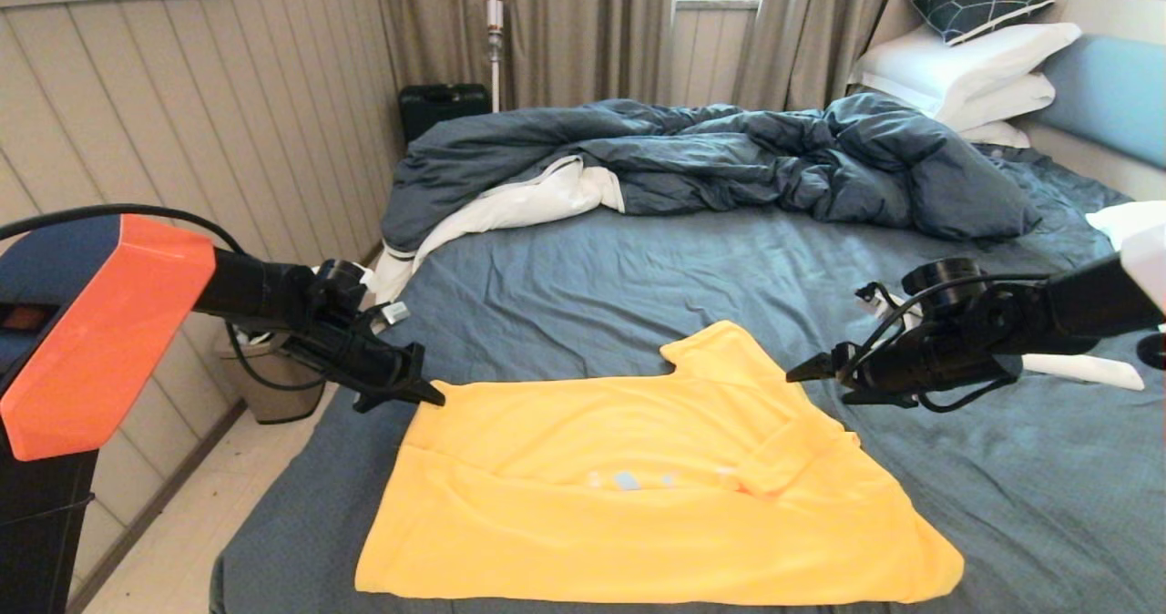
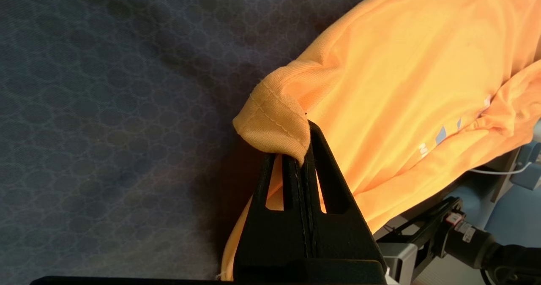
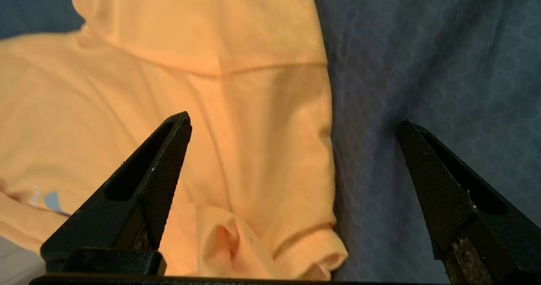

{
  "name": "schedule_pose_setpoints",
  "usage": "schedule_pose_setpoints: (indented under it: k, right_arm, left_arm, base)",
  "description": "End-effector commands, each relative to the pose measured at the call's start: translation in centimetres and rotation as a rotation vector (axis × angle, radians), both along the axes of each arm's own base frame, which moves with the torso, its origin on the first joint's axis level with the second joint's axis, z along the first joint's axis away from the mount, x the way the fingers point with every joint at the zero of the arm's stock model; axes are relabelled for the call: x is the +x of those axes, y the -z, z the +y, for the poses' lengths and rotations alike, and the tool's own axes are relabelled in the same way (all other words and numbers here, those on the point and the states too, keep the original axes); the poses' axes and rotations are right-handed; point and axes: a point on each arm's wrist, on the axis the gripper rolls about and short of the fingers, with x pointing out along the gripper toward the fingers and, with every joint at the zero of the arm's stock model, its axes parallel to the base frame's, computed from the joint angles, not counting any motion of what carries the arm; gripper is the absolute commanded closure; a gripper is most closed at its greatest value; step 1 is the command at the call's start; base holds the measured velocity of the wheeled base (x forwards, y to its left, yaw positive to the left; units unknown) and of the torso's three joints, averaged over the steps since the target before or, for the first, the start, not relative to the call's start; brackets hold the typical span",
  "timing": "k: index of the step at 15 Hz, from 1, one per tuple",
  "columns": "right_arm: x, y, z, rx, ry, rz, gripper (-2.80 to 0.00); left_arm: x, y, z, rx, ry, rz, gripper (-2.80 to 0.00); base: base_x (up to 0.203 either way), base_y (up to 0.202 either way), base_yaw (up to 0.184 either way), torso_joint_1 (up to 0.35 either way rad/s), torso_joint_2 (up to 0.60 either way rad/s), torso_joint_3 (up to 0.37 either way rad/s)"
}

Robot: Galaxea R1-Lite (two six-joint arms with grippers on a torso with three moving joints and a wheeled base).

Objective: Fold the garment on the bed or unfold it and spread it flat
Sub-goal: Fold the yellow T-shirt

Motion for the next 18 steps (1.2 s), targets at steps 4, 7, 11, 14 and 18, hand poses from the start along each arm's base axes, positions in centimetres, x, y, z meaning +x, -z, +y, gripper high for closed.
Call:
schedule_pose_setpoints:
  k: [4, 7, 11, 14, 18]
  right_arm:
    - [1.8, 0.2, 0.6, 0.114, -0.003, 0.001, -2.80]
    - [3.0, 0.9, 1.0, 0.116, -0.014, -0.002, -2.80]
    - [4.0, 2.4, 0.9, 0.117, -0.008, 0.021, -2.80]
    - [4.2, 2.7, 1.5, 0.117, -0.019, 0.025, -2.80]
    - [4.3, 2.9, 2.1, 0.118, -0.033, 0.034, -2.80]
  left_arm:
    - [-0.1, -0.3, -0.1, -0.005, 0.004, -0.004, 0.00]
    - [-0.1, -0.3, -0.1, -0.005, 0.004, -0.004, 0.00]
    - [-0.2, -0.1, -0.2, -0.004, 0.006, 0.002, 0.00]
    - [-0.3, -0.1, -0.3, -0.005, 0.008, 0.002, 0.00]
    - [-0.5, -0.3, -0.2, -0.005, 0.008, 0.000, 0.00]
  base:
    - [0.000, 0.000, 0.000, 0.000, 0.00, 0.000]
    - [0.000, 0.000, 0.000, 0.000, 0.00, 0.000]
    - [0.000, 0.000, 0.000, 0.000, 0.00, 0.000]
    - [0.000, 0.000, 0.000, 0.000, 0.00, 0.000]
    - [0.000, 0.000, 0.000, 0.000, 0.00, 0.000]
